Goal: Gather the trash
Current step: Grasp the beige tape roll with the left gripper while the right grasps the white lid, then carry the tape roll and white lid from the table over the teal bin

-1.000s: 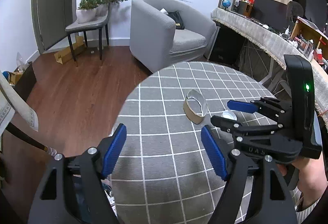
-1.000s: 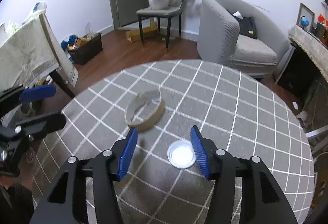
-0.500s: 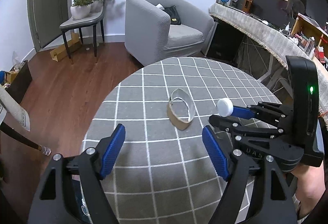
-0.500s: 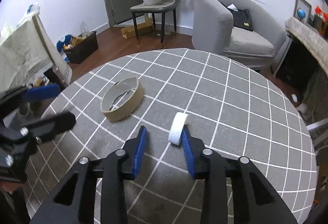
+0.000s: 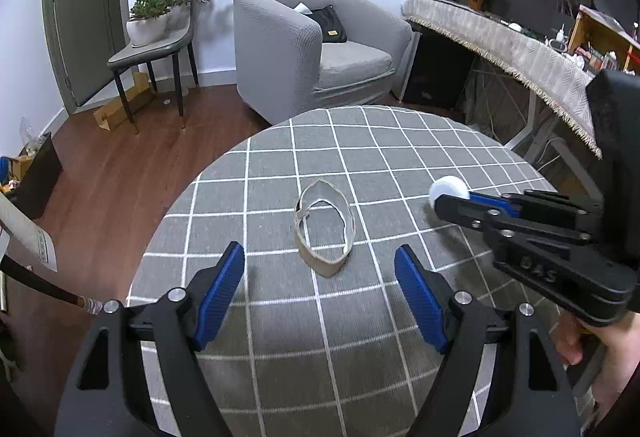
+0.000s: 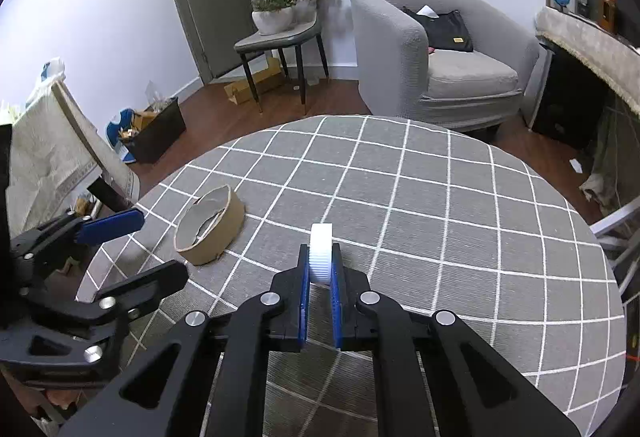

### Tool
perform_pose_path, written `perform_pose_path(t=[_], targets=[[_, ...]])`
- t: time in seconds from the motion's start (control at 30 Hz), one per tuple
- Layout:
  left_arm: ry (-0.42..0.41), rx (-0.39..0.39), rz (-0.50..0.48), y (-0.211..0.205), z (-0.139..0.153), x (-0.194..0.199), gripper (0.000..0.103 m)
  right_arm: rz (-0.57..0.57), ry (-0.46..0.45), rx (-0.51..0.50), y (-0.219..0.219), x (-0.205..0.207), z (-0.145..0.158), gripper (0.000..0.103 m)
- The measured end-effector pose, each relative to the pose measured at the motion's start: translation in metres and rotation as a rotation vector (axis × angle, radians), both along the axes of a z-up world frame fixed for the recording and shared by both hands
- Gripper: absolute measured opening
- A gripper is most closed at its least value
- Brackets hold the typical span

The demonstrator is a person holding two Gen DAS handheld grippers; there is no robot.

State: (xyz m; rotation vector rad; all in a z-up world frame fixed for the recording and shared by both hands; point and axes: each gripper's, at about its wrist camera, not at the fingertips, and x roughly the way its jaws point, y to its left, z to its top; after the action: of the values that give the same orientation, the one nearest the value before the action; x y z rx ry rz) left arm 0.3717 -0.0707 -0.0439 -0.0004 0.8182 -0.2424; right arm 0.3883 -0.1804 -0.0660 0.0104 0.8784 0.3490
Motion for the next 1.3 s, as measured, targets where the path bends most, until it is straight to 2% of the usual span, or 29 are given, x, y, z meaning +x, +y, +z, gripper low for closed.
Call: perform_pose_path(t=[0.27, 0.33, 0.47, 0.53, 0.8, 1.1, 1.3], targets=[[0.03, 0.075, -0.004, -0.017, -0.012, 0.021, 0.071, -0.035, -0.008, 0.089, -0.014, 0.002, 0.01, 0.009], [0.037, 0.109, 0.002, -0.023, -0.014, 0.028, 0.063, -0.042, -0.013, 0.117, -0.016, 0.003, 0.013, 0.009], [0.052, 0.124, -0.02, -0.027, -0.017, 0.036, 0.05, -0.045, -0.018, 0.106, -0.017, 0.004, 0.015, 0.009], [0.055, 0.117, -0.024, -0.026, -0.016, 0.035, 0.038, -0.054, -0.016, 0.114, -0.021, 0.005, 0.015, 0.009], [0.041, 0.079, -0.008, -0.017, -0.013, 0.02, 0.037, -0.095, -0.011, 0.122, -0.024, -0.001, 0.014, 0.009], [0.011, -0.07, 0.031, 0.006, 0.002, -0.007, 0.037, -0.086, -0.036, 0.095, -0.008, -0.02, 0.022, 0.009], [-0.002, -0.07, 0.019, 0.014, 0.011, -0.028, 0.037, -0.081, -0.048, 0.083, 0.0, -0.036, 0.025, 0.009]])
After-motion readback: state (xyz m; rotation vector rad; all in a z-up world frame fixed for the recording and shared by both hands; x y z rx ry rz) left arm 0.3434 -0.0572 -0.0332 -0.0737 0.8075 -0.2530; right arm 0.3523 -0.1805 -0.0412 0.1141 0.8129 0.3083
